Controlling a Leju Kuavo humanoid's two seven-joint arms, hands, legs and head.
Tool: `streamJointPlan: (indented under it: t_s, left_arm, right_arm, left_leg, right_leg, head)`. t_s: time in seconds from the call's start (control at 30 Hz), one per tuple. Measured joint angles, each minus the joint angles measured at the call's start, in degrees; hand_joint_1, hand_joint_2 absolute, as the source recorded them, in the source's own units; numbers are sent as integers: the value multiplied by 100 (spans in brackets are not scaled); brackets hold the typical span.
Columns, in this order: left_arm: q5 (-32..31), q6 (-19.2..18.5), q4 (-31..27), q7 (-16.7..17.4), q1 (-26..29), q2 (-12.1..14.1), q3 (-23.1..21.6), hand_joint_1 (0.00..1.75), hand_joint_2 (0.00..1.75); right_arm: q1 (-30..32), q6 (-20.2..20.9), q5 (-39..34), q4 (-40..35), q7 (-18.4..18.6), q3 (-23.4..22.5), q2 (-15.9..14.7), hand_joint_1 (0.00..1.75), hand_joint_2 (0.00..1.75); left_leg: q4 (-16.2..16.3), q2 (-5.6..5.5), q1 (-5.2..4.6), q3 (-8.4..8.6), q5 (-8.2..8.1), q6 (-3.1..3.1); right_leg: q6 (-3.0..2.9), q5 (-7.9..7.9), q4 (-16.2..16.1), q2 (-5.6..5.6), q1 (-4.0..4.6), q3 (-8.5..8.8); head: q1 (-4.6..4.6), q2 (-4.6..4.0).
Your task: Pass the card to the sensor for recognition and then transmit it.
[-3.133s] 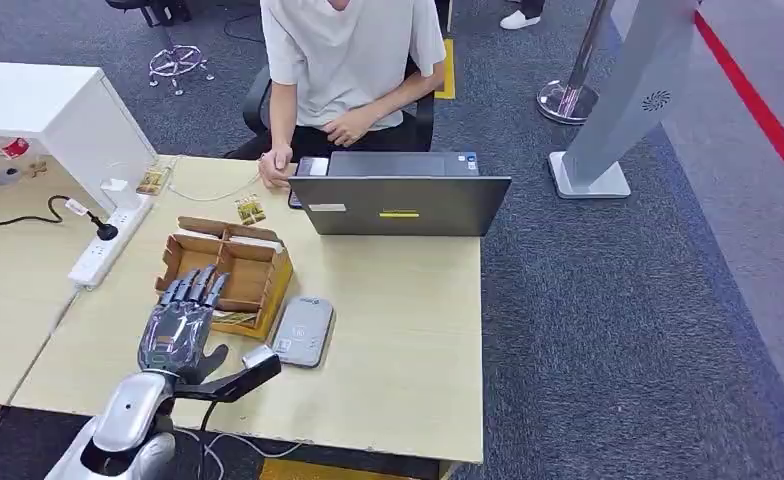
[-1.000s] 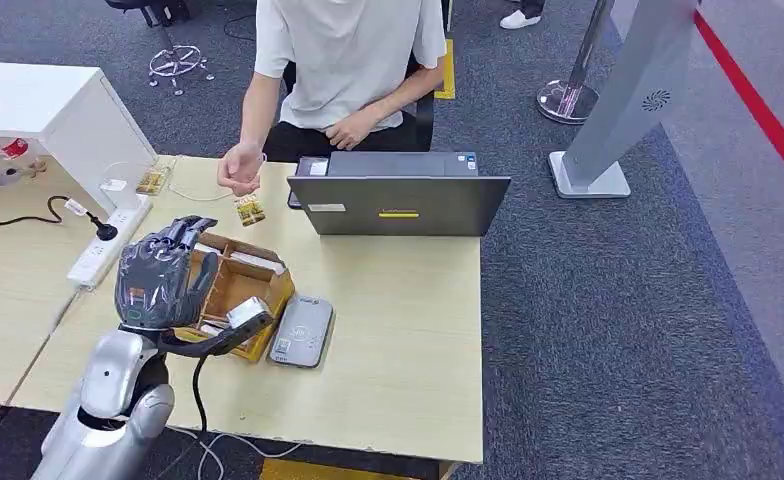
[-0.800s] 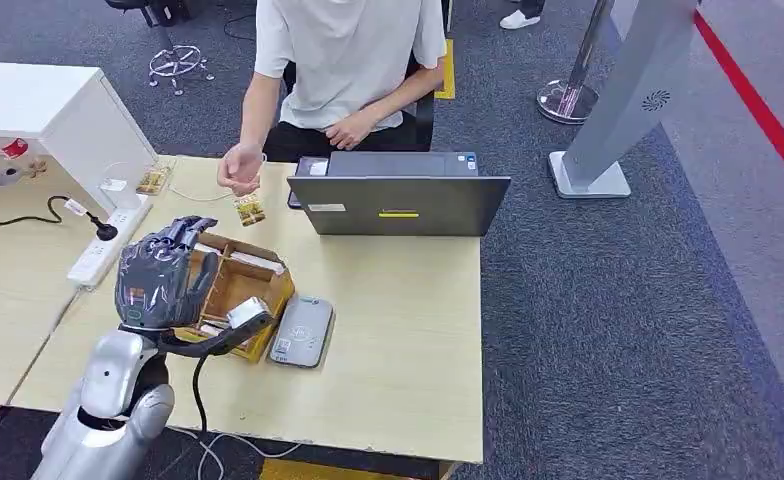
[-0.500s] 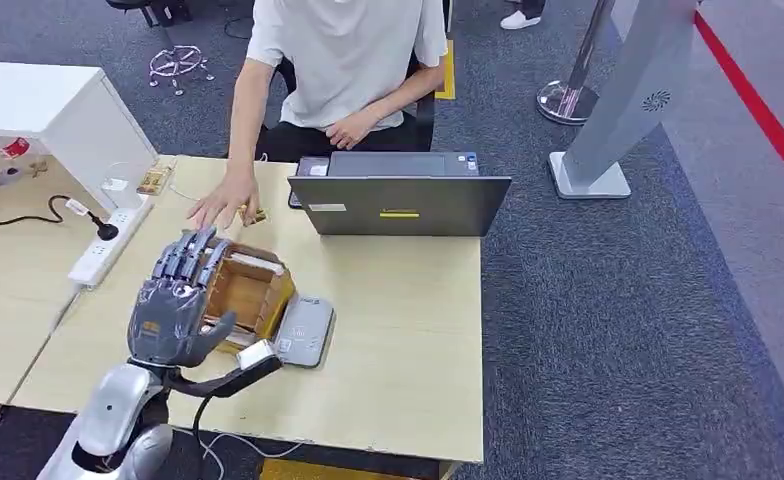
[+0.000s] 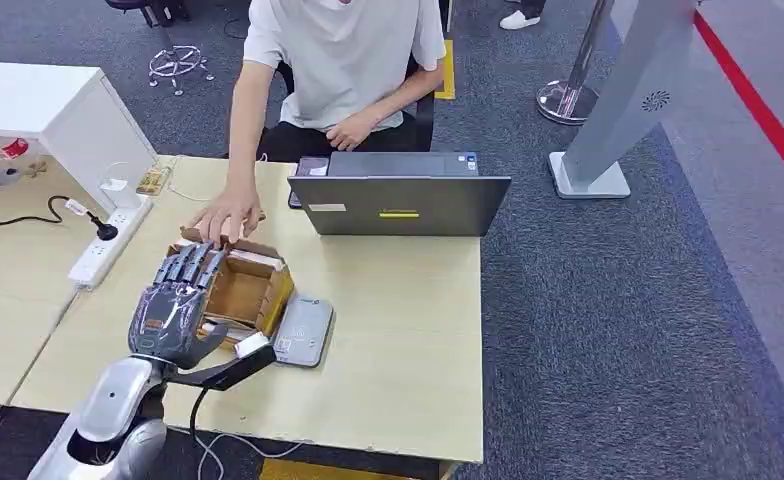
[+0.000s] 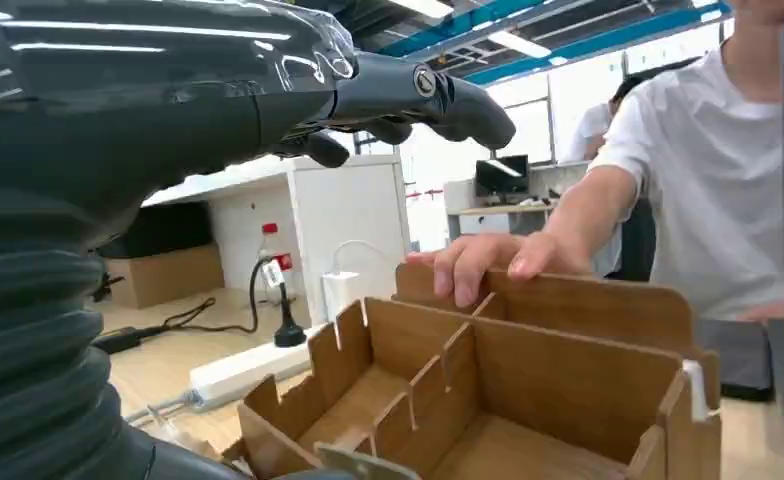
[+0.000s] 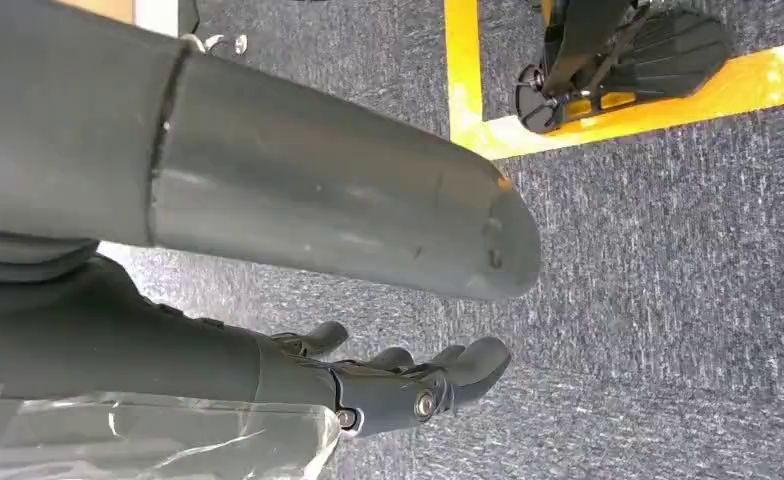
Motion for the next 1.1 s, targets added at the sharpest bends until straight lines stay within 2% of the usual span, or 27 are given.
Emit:
streamJointPlan:
  t_s: [0.27, 0.73, 0.77, 0.8, 1.1]
  left_arm:
    - [-7, -72, 511, 103, -141, -44, 0, 0, 175]
    - [39, -72, 950, 181, -198, -87, 0, 0, 175]
    - [39, -68, 974, 181, -198, -90, 0, 56, 175]
    - [39, -63, 997, 181, -199, -92, 0, 175, 175]
    - [74, 24, 1136, 157, -201, -122, 0, 175, 175]
  right_arm:
    - [0, 2, 37, 0, 2, 0, -9, 0, 0]
    - [0, 57, 74, 0, 4, 2, -15, 0, 0]
    - [0, 65, 76, 0, 4, 2, -15, 0, 0]
    - [0, 77, 83, 0, 4, 2, -15, 0, 0]
    - [0, 76, 96, 0, 4, 2, -15, 0, 0]
  left_leg:
    - [0, 0, 0, 0, 0, 0]
    - [0, 0, 0, 0, 0, 0]
    - [0, 0, 0, 0, 0, 0]
    - [0, 0, 0, 0, 0, 0]
    - [0, 0, 0, 0, 0, 0]
  right_leg:
    - [0, 0, 0, 1, 0, -1]
    - [0, 0, 0, 1, 0, -1]
    - [0, 0, 0, 1, 0, -1]
    - [0, 0, 0, 1, 0, -1]
    - [0, 0, 0, 0, 0, -1]
  head:
    - [0, 0]
    - [0, 0]
    - [2, 0]
    - [0, 0]
    - [0, 0]
